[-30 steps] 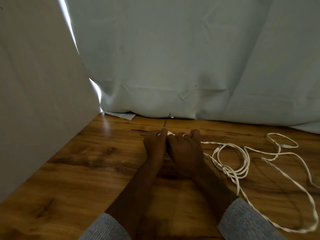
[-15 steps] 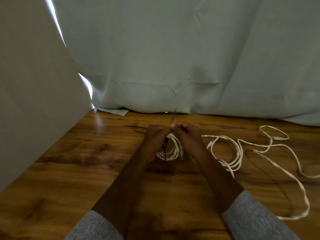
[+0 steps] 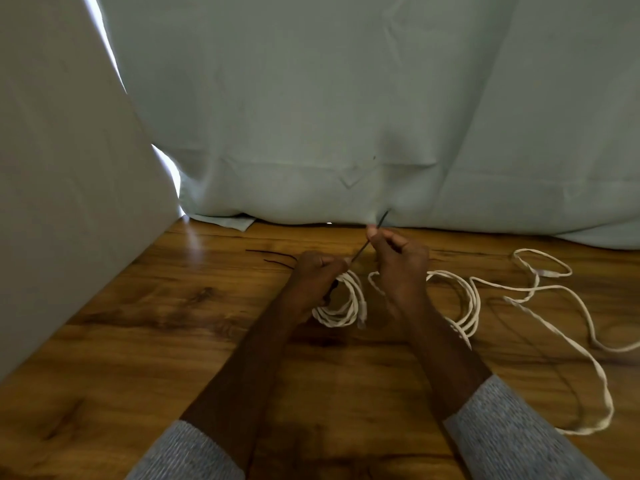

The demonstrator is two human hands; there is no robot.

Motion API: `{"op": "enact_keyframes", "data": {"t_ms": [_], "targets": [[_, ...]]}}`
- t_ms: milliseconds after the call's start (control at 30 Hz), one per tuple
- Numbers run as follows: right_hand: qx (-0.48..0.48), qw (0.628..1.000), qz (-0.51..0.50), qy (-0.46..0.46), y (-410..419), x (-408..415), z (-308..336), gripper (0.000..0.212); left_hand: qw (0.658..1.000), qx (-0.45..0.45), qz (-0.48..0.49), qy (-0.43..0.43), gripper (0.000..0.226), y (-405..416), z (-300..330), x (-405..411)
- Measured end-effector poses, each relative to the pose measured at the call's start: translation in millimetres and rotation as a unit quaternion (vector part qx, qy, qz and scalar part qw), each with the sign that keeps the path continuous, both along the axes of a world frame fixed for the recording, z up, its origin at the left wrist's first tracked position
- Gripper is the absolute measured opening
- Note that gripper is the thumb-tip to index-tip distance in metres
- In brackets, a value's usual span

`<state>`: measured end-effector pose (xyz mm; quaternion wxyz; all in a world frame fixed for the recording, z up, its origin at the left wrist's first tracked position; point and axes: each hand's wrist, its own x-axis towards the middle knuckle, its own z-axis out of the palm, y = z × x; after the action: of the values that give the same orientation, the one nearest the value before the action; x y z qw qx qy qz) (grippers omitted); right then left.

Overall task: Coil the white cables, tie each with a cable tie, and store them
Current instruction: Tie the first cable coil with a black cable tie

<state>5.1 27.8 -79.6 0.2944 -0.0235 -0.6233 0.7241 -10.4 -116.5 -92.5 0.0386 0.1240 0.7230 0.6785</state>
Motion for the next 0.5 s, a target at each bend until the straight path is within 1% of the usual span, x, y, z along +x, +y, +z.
{"op": "enact_keyframes", "data": {"t_ms": [67,133,167,233,300,367,500], "targets": [[0.079,0.992,0.048,0.083,1.9,3.5,4.8,0.016,0.999,0.016,0.002,-0.035,0.026,-2.4,0.2,-0.2],[0.207,0.962,0.113,0.140,4.3,7.2,8.4,0.020,0.997,0.041,-0.017,-0.070,0.019,-7.2,1.9,0.5],[0.267,0.941,0.144,0.152,4.9,8.3,8.4,0.021,0.994,0.057,-0.037,-0.087,0.021,-9.9,3.6,1.6],[0.351,0.902,0.193,0.161,3.1,9.4,6.4,0.021,0.983,0.084,-0.084,-0.141,0.035,-14.6,5.5,3.7],[0.398,0.874,0.223,0.171,-1.4,9.6,5.8,0.021,0.970,0.099,-0.110,-0.193,0.043,-17.8,6.0,5.0],[0.425,0.853,0.245,0.177,-3.7,8.9,6.5,0.019,0.965,0.098,-0.107,-0.219,0.046,-19.5,5.9,4.3],[0.489,0.821,0.240,0.173,-5.1,9.7,6.5,0.016,0.953,0.099,-0.106,-0.268,0.055,-21.5,3.5,0.2]]}}
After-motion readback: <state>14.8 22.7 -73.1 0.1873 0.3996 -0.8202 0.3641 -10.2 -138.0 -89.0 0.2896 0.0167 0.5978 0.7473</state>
